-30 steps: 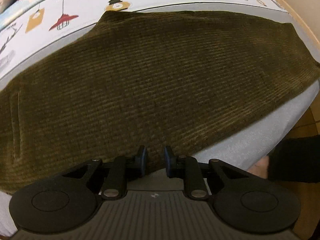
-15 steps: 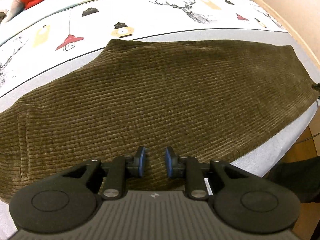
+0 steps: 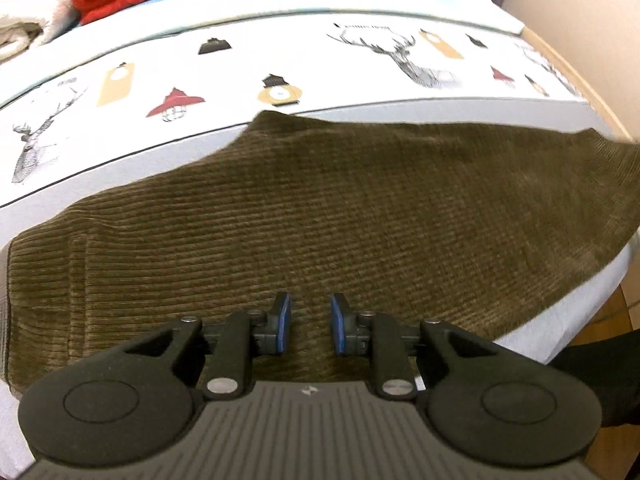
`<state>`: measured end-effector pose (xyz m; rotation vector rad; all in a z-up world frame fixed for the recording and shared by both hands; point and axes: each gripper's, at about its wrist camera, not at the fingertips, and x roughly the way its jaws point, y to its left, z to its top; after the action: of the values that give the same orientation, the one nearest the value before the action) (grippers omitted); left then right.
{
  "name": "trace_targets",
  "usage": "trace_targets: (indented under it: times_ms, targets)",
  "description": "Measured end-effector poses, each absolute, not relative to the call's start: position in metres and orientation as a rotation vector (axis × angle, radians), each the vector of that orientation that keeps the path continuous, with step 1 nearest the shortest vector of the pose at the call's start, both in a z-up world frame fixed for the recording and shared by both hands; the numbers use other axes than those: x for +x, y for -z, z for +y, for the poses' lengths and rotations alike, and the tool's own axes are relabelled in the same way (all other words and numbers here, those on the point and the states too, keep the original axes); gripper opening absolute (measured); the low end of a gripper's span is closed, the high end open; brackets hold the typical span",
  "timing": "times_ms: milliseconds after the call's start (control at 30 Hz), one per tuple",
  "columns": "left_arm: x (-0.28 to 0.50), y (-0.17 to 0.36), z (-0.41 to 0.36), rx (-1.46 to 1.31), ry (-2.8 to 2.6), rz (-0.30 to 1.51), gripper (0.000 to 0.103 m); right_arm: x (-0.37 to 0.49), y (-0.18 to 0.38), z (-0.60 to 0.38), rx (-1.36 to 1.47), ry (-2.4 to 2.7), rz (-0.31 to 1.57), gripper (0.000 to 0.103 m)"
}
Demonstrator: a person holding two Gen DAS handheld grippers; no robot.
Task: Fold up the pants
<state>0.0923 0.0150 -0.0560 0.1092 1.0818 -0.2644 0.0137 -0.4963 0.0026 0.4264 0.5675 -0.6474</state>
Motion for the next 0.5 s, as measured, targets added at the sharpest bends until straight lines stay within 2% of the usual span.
trace_targets:
  times_ms: [133, 267, 333, 433, 500]
  targets:
    - [0.09, 0.05, 0.031, 0.084, 0.239, 1.065, 0.024, 0.032, -0.051, -0.357, 0.031, 0.374, 0.43, 0.013]
    - [0.086, 0.048, 0.047, 0.068, 0.22, 1.066, 0.024, 0.031, -0.039, -0.22, -0.217, 0.031, 0.411, 0.014]
    - [0.084, 0.049, 0.055, 0.068, 0.21, 1.07, 0.024, 0.03, -0.01, -0.165, -0.298, -0.164, 0.493, 0.015]
    - [0.083, 0.049, 0.065, 0.053, 0.203, 1.078, 0.024, 0.031, 0.048, -0.109, -0.378, -0.41, 0.726, 0.018]
    - [0.082, 0.048, 0.07, 0.042, 0.199, 1.079, 0.024, 0.028, 0.077, -0.085, -0.451, -0.519, 0.867, 0.024]
